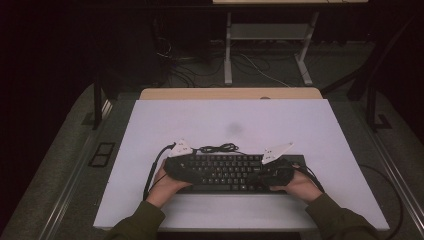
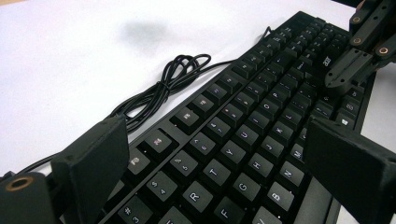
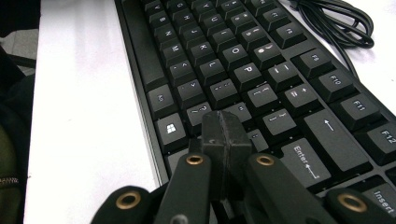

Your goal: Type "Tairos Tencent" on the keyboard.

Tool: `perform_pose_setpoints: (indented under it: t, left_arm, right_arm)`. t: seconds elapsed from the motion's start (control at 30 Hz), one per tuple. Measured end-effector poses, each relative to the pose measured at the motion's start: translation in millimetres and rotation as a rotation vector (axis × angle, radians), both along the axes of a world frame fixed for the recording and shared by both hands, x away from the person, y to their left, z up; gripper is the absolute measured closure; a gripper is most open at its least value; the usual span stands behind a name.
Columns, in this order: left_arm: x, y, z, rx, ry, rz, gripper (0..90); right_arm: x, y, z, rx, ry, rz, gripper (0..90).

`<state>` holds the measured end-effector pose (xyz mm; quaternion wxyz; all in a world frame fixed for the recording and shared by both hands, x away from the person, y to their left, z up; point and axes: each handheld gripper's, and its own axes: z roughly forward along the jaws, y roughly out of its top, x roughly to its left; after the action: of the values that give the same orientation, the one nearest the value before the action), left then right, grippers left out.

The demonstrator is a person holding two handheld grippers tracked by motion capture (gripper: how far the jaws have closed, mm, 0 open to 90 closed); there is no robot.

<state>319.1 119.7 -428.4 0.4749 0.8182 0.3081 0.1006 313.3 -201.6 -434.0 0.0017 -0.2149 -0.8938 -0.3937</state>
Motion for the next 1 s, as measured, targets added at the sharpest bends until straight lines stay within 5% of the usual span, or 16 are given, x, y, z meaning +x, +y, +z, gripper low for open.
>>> perform_pose_setpoints:
  t: [0.5,0.8,1.0]
  left_arm:
    - [-0.1,-0.4,-0.8,0.006,0.001,0.001,6.6]
    - [-0.1,-0.7,-1.8,0.022,0.009,-0.005,16.4]
    - [0.0,0.8,-1.2,0.016,0.02,-0.01,30.9]
  right_arm:
    - [-1.4,1.0,-1.8,-0.015,-0.007,0.013,89.4]
    - [-1.4,0.8,-1.9,-0.016,-0.01,0.014,89.4]
    - [-1.6,0.9,-1.9,-0.016,-0.01,0.013,89.4]
